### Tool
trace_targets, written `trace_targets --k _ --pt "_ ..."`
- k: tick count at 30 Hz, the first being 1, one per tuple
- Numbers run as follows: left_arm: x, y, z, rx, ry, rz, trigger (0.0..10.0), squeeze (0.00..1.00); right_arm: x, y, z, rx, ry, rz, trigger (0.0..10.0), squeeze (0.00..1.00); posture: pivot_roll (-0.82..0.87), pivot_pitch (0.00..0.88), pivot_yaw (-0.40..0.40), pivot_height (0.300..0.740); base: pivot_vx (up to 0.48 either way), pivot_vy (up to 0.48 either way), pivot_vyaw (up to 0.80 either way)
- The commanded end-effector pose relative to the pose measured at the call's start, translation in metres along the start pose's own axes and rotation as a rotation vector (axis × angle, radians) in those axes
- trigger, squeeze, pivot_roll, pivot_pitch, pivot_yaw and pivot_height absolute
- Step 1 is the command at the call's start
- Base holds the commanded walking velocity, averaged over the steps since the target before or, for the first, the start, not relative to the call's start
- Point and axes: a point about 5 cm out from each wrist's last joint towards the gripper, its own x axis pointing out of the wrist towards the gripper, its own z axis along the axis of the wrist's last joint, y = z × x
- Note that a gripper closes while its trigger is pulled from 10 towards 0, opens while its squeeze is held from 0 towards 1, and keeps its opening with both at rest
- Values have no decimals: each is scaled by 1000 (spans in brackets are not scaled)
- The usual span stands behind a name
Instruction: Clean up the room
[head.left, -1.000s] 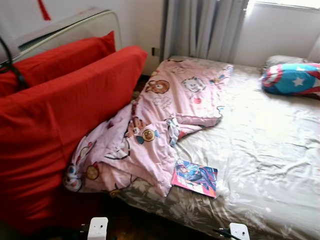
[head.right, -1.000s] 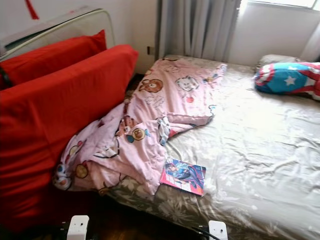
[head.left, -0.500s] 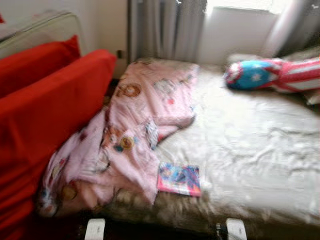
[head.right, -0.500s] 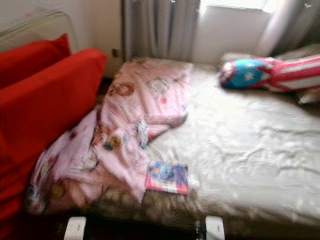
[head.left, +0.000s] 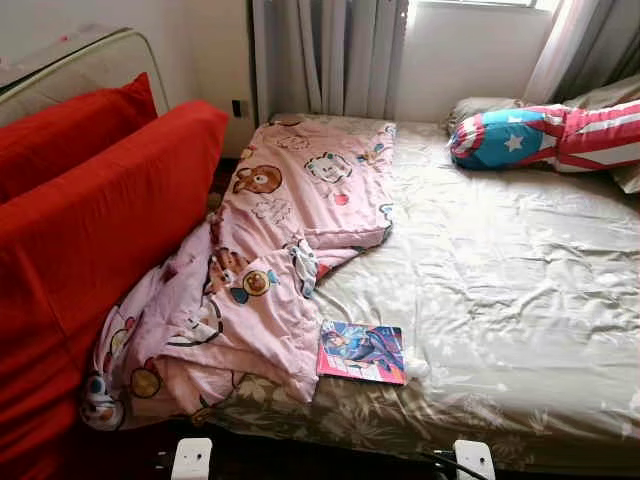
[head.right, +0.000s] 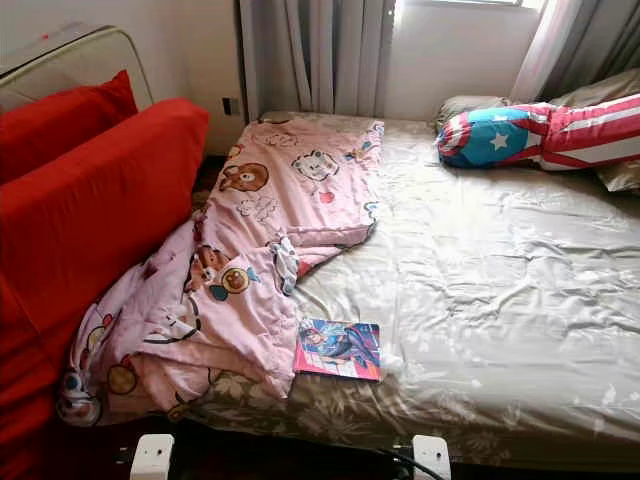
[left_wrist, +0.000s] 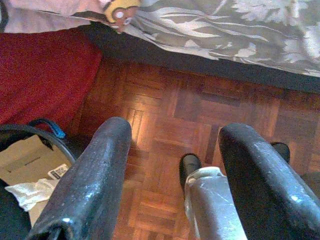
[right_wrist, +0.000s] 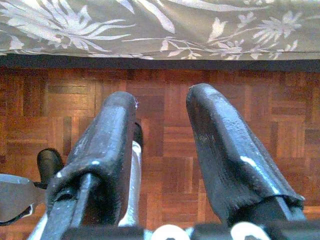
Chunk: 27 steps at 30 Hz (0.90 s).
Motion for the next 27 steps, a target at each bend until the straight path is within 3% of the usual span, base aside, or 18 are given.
trace_targets --k 1,27 --pt "7 38 31 -104 21 3 10000 0 2 -37 22 18 35 -22 10000 0 2 0 -63 740 0 0 0" --pt "7 38 33 -108 16 3 10000 0 3 -38 23 15 34 -32 10000 0 11 0 -70 740 0 0 0"
